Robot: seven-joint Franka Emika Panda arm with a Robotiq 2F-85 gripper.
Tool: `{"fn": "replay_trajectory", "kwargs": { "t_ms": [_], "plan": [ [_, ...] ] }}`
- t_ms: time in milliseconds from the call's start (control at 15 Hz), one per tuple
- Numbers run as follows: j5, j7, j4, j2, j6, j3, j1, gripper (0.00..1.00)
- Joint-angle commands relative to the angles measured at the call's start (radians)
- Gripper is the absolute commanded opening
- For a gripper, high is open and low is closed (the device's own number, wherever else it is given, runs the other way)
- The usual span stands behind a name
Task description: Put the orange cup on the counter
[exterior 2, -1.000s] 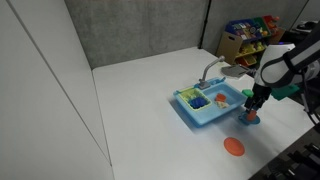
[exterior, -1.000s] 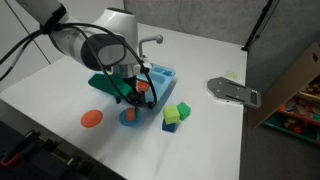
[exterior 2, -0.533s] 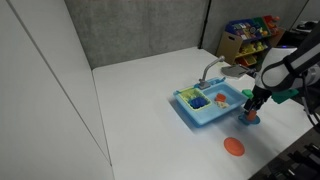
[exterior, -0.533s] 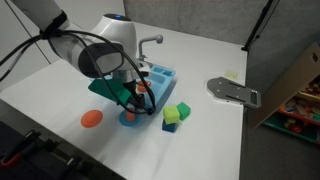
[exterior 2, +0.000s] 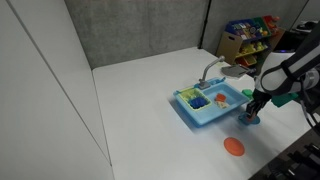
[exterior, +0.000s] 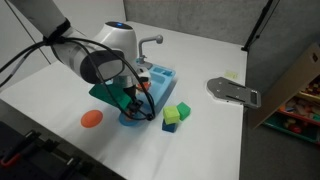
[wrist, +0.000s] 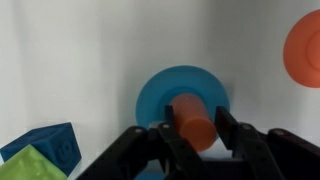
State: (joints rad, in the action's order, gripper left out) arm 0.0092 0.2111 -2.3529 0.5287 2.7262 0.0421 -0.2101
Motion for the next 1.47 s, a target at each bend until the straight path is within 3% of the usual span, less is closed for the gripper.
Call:
{"fn": "replay_trajectory", "kwargs": {
  "t_ms": [0,1267,1333,1400],
  "plan": [
    [0.017,0.026,-0.009,-0.043,-0.013,-0.021,-0.027,0.16],
    [0.16,0.028,0.08,-0.197,-0.153,-0.089,0.019,0.14],
    [0.14,0.004,0.076,-0.179,-0.125,-0.075,0.036,0.39],
    [0.143,0.004,0.076,-0.181,-0.126,-0.075,0.037,0.39]
  ]
}}
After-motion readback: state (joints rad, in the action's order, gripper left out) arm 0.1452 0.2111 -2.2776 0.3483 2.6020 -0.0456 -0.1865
